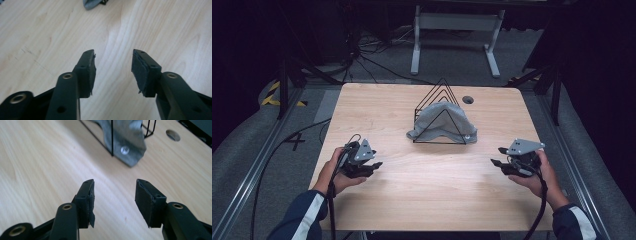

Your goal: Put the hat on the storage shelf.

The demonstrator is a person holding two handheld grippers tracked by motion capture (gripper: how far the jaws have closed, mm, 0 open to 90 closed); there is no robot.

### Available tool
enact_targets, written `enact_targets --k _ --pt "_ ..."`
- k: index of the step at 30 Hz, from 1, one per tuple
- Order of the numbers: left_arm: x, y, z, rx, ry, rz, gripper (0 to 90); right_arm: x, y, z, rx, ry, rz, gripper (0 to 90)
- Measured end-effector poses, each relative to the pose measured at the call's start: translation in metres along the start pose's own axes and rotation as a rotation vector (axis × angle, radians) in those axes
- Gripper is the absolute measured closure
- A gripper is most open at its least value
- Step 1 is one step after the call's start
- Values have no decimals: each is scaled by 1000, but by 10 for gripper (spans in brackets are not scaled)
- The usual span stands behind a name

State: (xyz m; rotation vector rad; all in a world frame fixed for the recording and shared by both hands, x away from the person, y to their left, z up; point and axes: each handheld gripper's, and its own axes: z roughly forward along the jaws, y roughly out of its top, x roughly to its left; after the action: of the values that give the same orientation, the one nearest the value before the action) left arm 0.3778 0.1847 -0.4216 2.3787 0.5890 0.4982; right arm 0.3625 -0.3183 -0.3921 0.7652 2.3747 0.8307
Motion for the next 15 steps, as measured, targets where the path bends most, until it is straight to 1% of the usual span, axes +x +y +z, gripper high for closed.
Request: enact_targets --k 1,2,3,4,5,6,7,8,9,10,11,13,15 --pt "-1 -5 0 13 4 -2 484 1 -5 -1 0 4 0 498" --pt "-2 -9 0 14 0 -12 462 4 -11 -1 -2 12 5 490" --pt "-2 -9 0 14 0 -12 441 4 -11 -1 -2 12 5 490" --pt "-4 -19 0 14 0 -34 415 8 -26 0 6 7 11 469" --pt "-4 -19 0 14 0 -34 401 8 -30 0 11 10 22 458" --pt "-7 -28 1 22 5 -41 386 9 -38 0 13 16 43 451" --pt "-7 -28 1 22 5 -41 365 9 -38 0 13 16 43 451" --pt "-9 -35 1 21 15 -44 352 10 -52 -2 10 24 85 426" --pt "-11 -42 0 19 12 -53 343 10 -56 -2 3 33 107 416" --pt "-11 -42 0 19 12 -53 330 10 -61 -3 -4 42 131 406" --pt "-12 -47 -1 10 6 -53 330 10 -61 -3 -4 42 131 406" --pt "-15 -55 -3 5 3 -62 315 10 -73 -5 -16 44 167 377" --pt "-17 -62 -4 4 -14 -79 290 12 -83 -6 -21 52 203 362"
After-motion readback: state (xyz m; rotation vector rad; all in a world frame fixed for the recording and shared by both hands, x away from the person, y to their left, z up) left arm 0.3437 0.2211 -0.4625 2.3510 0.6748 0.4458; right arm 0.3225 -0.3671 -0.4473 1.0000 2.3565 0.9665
